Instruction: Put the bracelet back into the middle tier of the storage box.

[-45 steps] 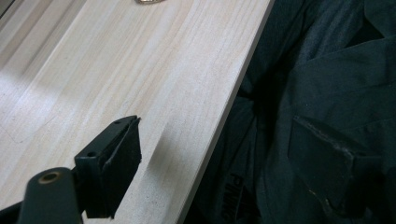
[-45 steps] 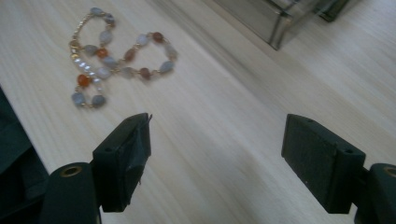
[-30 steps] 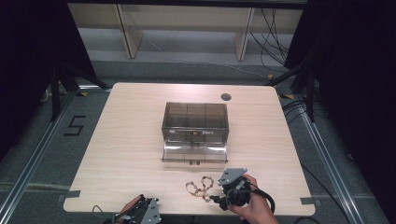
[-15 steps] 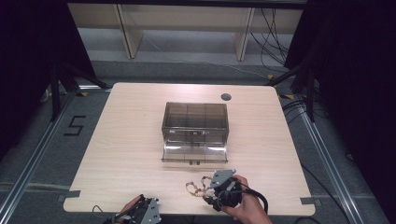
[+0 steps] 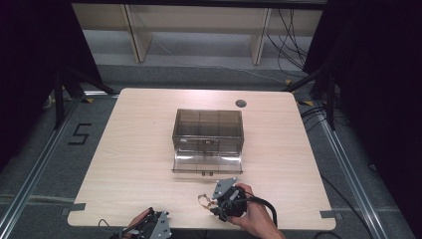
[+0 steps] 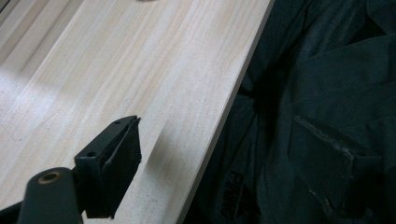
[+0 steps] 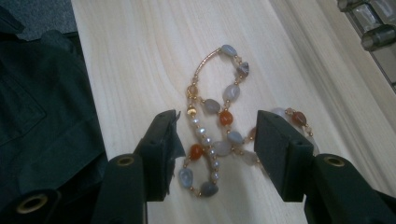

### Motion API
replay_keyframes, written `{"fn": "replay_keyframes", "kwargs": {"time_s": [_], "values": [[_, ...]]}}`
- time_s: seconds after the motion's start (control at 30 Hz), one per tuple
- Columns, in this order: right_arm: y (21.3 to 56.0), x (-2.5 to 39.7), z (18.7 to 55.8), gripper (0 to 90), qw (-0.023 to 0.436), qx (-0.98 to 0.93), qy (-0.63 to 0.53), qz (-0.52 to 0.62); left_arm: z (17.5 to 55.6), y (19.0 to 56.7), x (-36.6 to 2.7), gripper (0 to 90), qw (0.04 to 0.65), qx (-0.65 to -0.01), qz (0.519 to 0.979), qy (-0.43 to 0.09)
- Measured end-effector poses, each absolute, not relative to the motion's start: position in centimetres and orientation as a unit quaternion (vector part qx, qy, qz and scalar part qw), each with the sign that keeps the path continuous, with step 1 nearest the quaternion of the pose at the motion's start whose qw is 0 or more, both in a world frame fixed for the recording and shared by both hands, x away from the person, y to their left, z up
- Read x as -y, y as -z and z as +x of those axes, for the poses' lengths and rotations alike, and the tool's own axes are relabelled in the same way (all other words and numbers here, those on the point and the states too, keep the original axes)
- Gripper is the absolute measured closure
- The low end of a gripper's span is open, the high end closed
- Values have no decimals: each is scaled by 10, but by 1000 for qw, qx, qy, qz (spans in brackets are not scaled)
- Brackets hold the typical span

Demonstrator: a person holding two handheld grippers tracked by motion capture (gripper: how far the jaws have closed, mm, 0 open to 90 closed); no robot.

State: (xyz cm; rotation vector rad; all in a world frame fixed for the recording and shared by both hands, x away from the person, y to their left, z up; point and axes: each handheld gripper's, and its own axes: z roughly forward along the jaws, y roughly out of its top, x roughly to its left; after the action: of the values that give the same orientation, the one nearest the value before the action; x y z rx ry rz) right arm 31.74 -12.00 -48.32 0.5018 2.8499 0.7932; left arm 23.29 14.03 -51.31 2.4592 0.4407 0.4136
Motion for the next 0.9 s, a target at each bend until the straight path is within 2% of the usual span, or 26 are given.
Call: {"fn": "replay_keyframes", "kwargs": {"time_s": [0.4,0.57,0.73,0.9], "values": [[491,111,324,571,51,-957,-240,155,233,513,-140,172,300,-165,926,-156],[492,113,325,647,37,-955,-245,161,233,513,-140,172,300,-165,927,-156],[491,115,328,781,30,-955,-245,165,232,513,-140,172,298,-165,927,-155],[490,112,328,811,31,-958,-234,161,233,513,-140,172,300,-165,927,-154]]}}
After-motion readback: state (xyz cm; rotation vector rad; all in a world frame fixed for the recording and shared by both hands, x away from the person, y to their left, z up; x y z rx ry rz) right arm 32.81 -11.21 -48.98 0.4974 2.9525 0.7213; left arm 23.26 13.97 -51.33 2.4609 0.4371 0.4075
